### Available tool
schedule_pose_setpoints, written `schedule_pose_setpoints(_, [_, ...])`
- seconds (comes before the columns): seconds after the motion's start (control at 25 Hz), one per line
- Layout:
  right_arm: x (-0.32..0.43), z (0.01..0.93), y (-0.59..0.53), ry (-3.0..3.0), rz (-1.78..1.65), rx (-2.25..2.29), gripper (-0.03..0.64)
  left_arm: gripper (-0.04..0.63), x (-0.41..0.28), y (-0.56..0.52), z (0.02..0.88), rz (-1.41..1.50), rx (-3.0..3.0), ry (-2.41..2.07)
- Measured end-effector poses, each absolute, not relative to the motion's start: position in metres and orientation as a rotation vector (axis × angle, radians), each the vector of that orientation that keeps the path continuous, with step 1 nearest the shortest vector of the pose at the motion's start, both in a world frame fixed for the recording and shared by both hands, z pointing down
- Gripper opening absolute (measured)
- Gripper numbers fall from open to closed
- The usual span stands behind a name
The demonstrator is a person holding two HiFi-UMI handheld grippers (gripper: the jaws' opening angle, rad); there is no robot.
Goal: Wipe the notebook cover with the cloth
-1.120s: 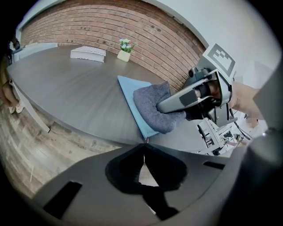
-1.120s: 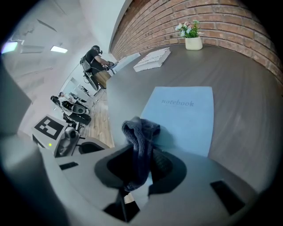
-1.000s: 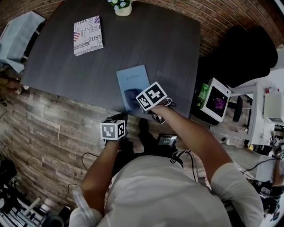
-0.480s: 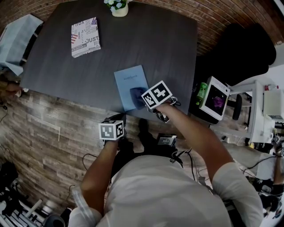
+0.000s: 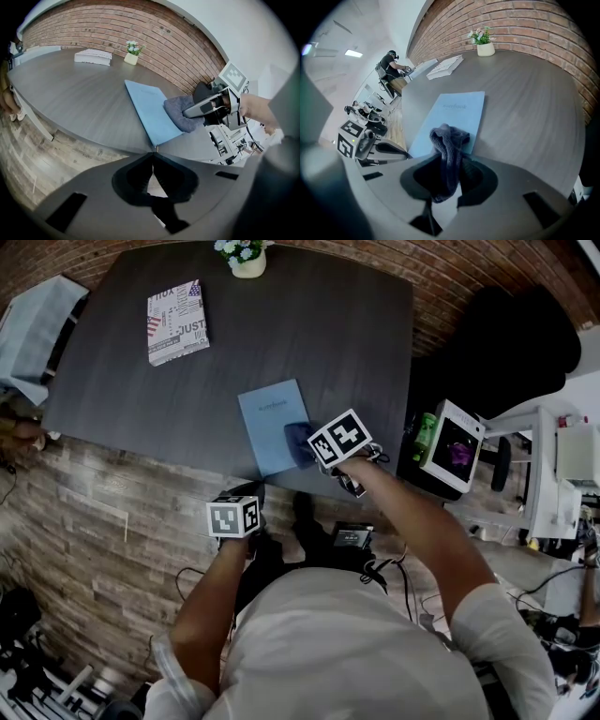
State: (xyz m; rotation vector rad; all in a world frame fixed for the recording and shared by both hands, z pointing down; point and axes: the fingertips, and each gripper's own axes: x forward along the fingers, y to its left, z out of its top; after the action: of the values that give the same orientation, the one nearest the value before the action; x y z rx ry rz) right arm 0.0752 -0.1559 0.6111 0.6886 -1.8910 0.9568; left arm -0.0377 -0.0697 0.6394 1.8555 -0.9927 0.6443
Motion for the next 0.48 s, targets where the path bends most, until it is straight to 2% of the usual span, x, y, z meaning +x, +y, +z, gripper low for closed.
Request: schedule_pose_setpoints(0.48, [0.099, 0.608, -0.163, -1.856, 0.938, 0.754, 0.095, 0.011, -0.037, -0.07, 0.638, 0.659, 1.863, -0.978])
